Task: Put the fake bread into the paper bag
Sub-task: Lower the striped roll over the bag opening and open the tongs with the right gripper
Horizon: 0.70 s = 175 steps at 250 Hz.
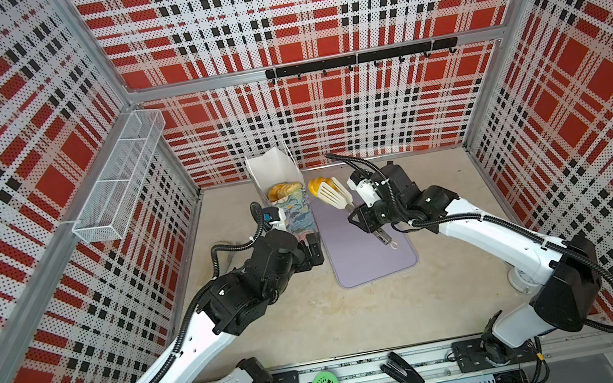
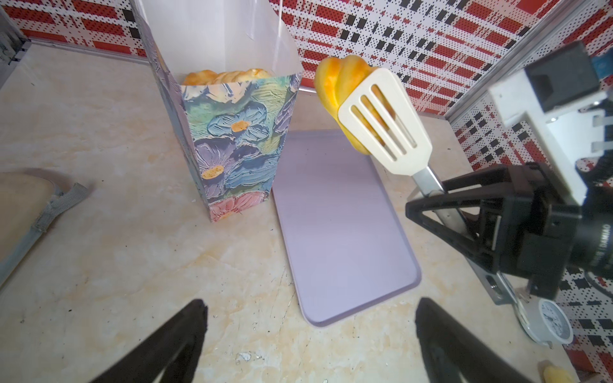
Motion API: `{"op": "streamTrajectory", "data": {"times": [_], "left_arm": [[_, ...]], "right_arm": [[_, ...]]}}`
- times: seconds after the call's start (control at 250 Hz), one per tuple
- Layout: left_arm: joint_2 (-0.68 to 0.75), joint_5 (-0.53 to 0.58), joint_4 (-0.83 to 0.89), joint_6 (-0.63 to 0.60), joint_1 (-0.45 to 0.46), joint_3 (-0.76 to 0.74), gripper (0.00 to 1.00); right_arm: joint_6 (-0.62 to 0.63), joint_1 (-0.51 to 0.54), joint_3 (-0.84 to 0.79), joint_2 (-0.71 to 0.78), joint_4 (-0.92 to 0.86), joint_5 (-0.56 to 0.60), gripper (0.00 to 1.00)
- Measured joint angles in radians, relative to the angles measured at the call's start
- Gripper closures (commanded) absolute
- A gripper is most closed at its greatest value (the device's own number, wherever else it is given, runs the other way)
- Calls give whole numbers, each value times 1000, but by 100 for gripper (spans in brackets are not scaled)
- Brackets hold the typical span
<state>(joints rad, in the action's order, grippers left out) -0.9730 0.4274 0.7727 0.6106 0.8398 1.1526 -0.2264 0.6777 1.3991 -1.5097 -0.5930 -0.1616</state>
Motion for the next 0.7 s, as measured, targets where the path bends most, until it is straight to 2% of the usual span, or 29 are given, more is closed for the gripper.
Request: {"op": "streamTrajectory", "data": {"times": [0.3, 0.7], "left_arm": [[23, -24, 14, -16, -72, 2, 1], [58, -68, 27, -40, -164, 2, 0]], "right_arm": [[-11, 29, 112, -12, 15, -21, 65], [-13, 81, 264, -138, 27, -37, 64]]}}
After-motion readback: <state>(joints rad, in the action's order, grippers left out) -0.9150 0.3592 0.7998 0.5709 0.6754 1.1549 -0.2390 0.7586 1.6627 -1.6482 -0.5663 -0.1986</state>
